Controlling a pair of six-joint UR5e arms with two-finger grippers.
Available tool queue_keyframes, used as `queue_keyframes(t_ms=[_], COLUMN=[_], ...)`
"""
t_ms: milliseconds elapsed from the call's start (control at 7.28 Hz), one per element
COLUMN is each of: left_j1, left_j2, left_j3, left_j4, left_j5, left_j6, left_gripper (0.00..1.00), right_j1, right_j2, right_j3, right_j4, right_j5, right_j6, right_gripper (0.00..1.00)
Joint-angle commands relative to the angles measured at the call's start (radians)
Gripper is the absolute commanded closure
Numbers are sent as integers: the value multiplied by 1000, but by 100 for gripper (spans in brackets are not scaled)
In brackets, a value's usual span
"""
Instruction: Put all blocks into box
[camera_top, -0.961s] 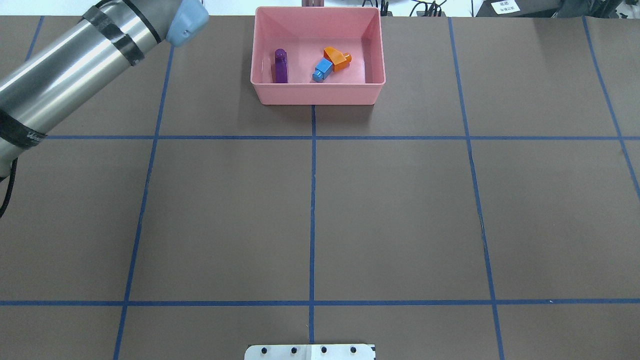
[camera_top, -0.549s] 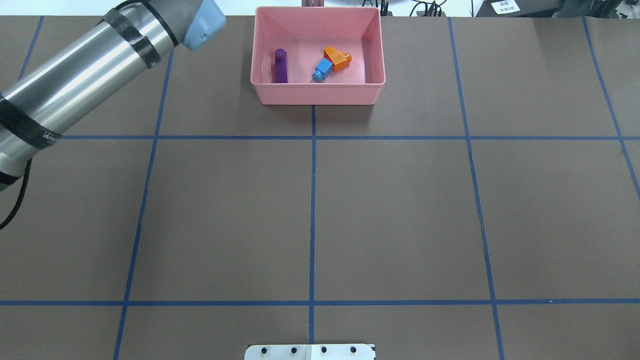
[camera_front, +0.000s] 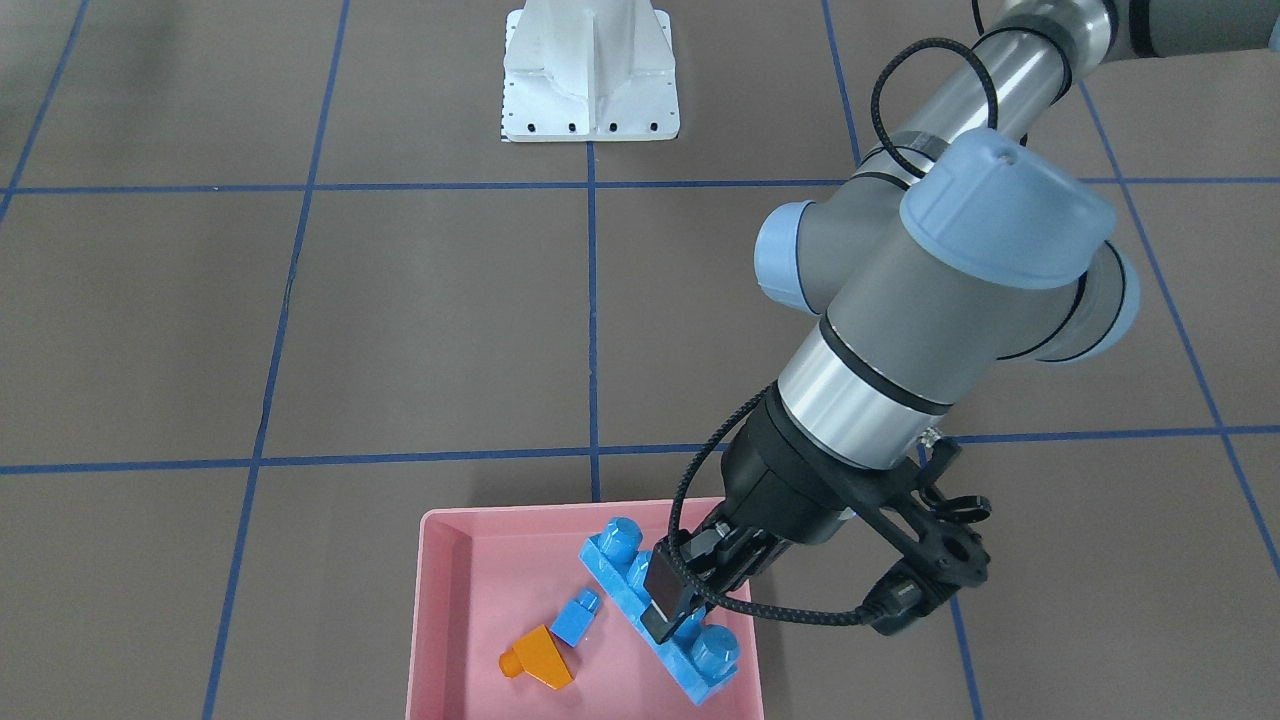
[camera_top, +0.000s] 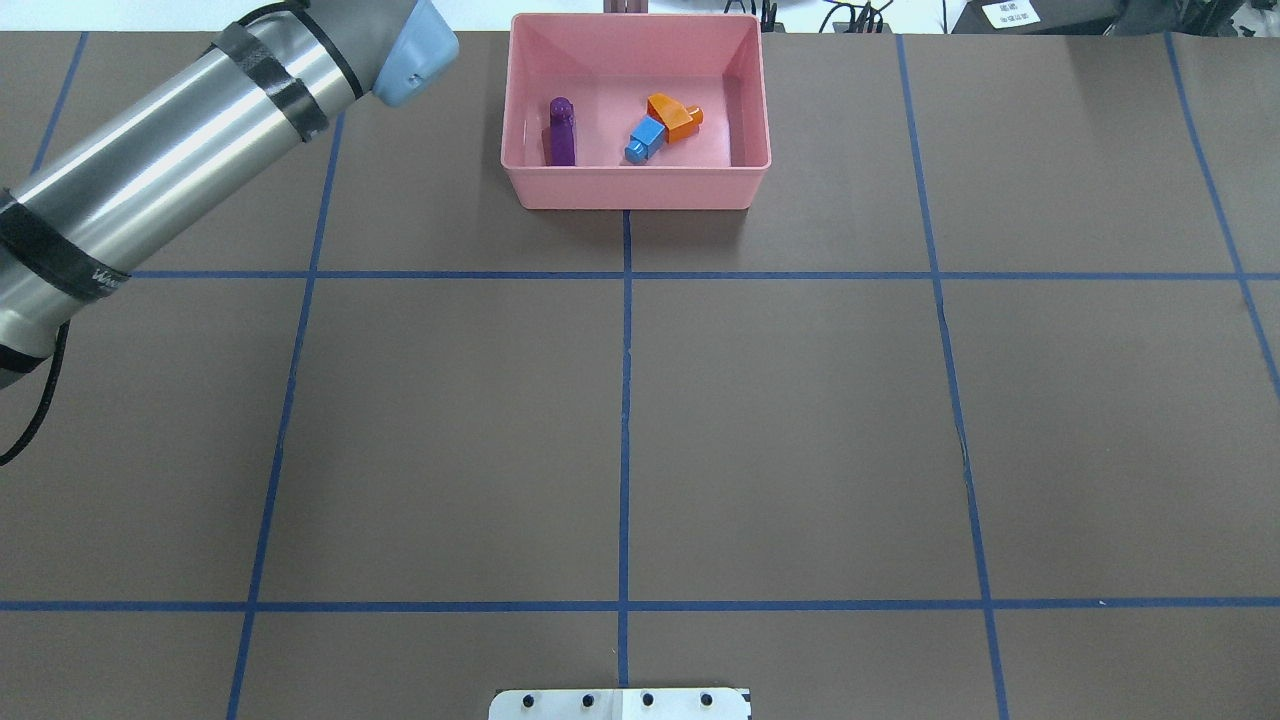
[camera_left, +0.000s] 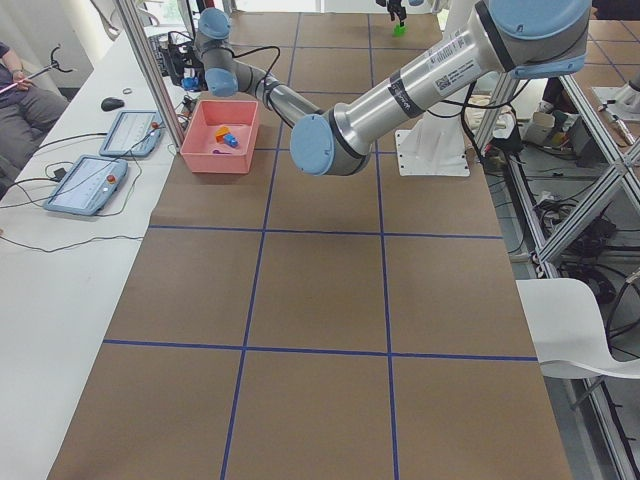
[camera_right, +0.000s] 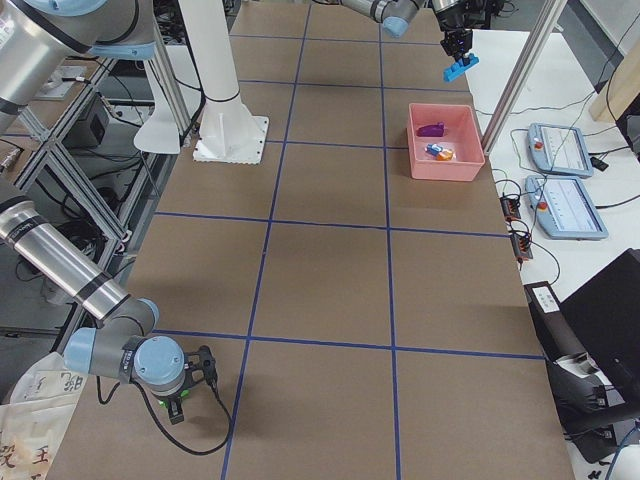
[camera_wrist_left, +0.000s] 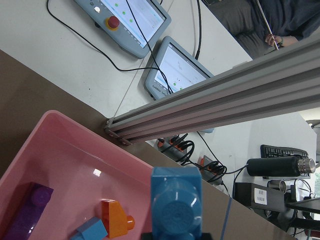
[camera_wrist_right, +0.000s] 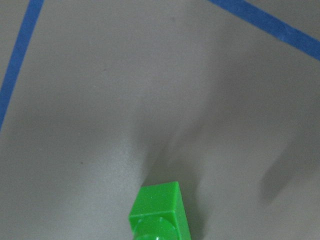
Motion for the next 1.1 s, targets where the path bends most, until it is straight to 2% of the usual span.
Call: queue_keyframes(t_ms=[0,137,275,412,549,687,961], left_j1=[0,2,2,2,4,11,22], left_j2=[1,3,3,4,4,4,6], left_j3=[-6,-6,-6,-6,-6,-6,-4], left_j4=[1,0,1,0,0,1,4], left_j5=[0,0,0,-2,-2,0,9], left_j6=[5,5,5,6,5,2,-6], left_gripper=[100,100,100,100,100,100,100], right_j1=[-2,-2,-2,-2,-2,-2,-2], right_j2=[45,52,54,54,54,54,54], right_j3=[-54,-62,-72,-77,-77,-77,-76], right_j4=[0,0,-1,0,0,0,14], right_j5=[14,22,43,57,57,57,57], right_j6=[-5,-3,-2,-3,-3,-5,-29], right_gripper=[2,15,43,59,94,100,100])
